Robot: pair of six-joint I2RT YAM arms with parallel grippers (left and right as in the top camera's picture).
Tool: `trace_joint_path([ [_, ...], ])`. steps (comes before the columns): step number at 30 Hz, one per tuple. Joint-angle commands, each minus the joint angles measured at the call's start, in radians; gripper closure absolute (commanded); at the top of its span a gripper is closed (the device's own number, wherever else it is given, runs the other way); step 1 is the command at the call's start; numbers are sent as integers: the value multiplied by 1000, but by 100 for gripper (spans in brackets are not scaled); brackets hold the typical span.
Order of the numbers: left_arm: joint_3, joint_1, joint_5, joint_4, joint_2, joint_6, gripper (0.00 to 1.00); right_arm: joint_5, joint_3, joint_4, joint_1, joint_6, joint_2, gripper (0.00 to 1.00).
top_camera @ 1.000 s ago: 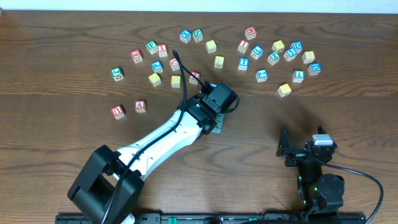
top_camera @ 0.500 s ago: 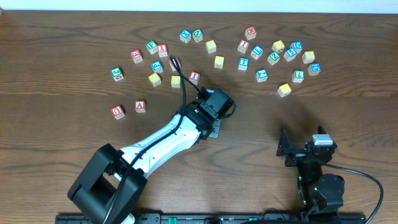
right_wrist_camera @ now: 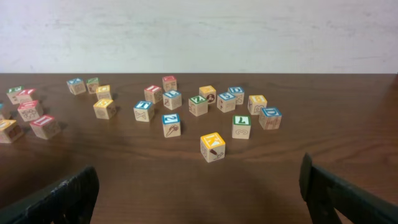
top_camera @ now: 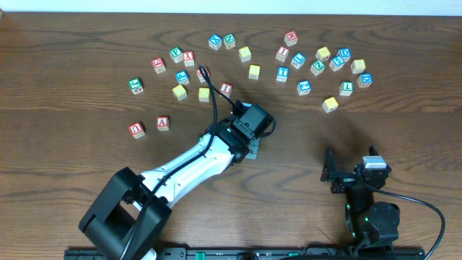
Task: Spell out ROBOT
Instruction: 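Lower the green B block onto the table right of the O block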
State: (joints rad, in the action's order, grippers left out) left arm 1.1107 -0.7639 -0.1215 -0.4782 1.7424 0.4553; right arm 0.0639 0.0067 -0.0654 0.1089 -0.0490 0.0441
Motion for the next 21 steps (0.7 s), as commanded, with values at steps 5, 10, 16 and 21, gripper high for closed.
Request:
trace_joint_path([
  [5, -38, -18, 5, 25, -3, 37, 85, 8, -1, -3, 6, -13, 1, 1],
  [10, -71, -18, 5, 52, -3, 41, 85, 8, -1, -3, 6, -13, 1, 1],
  [16, -75, -18, -3, 62, -3, 49, 85, 8, -1, -3, 6, -13, 1, 1],
  [21, -76, -18, -22, 62, -2, 56, 85, 8, -1, -3, 6, -13, 1, 1],
])
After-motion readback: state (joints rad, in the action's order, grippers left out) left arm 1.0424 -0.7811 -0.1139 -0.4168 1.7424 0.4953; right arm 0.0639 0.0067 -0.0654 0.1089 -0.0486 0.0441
